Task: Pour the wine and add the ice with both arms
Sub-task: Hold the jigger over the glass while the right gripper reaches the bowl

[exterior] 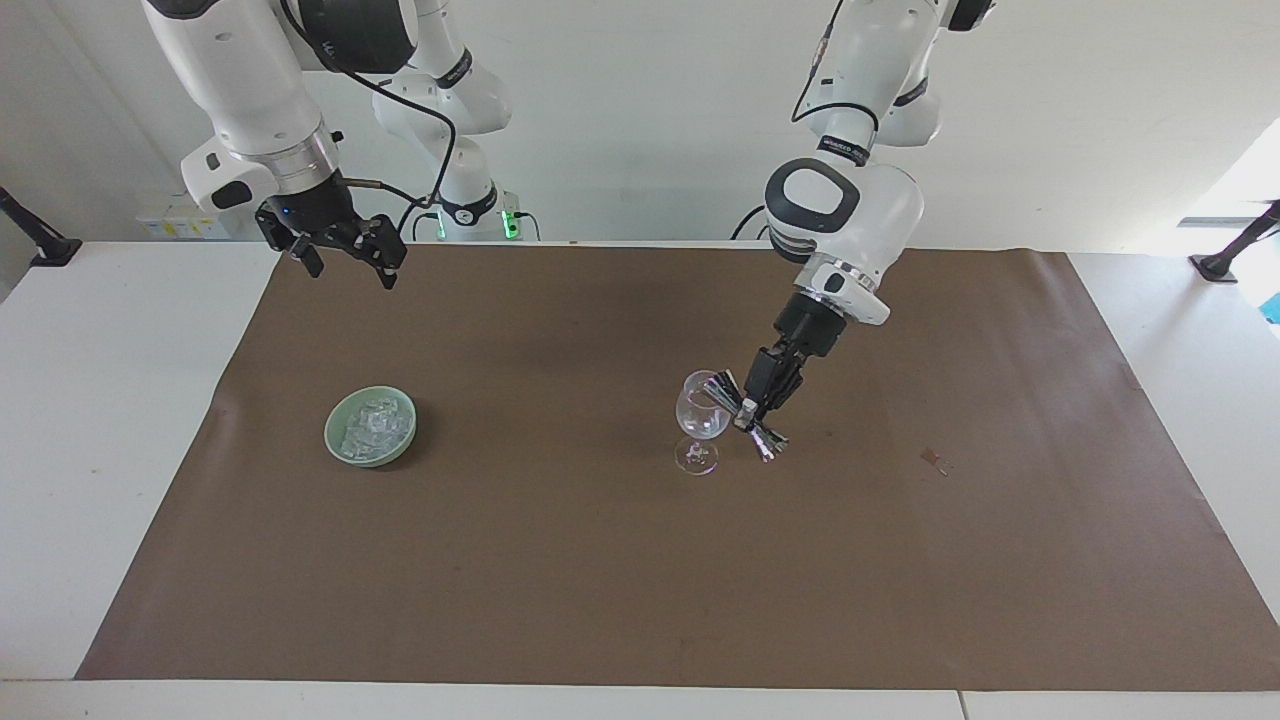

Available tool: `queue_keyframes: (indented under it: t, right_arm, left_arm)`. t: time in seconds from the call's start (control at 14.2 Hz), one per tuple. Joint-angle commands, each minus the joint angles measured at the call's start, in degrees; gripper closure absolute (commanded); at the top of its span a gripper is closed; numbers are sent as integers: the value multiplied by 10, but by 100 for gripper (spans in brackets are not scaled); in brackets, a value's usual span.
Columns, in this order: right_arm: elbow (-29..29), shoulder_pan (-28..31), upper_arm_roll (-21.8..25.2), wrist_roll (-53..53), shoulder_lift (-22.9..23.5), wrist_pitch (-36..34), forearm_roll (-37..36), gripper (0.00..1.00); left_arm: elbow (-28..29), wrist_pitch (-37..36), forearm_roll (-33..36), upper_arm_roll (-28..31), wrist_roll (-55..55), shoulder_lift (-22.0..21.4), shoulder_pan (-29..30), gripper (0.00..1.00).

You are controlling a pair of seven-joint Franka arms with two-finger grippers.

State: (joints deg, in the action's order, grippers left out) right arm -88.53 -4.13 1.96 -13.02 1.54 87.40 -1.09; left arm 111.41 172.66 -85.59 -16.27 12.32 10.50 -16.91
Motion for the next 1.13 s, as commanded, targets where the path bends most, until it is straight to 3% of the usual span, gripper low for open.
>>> queue_keyframes:
  t: [0.0,0.49,1.05]
  right_arm:
    - [-12,3,-1,14,-12,-11,11,0]
    - [-21,5,-8,28,-14,0,11,0]
    - [-210,9,-3,41,-82,186,7,0]
  left_arm:
    - [-5,8,9,1,20,3,0,100]
    - [-3,15,8,0,50,3,-1,100]
    - [-3,39,7,0,60,2,-17,100]
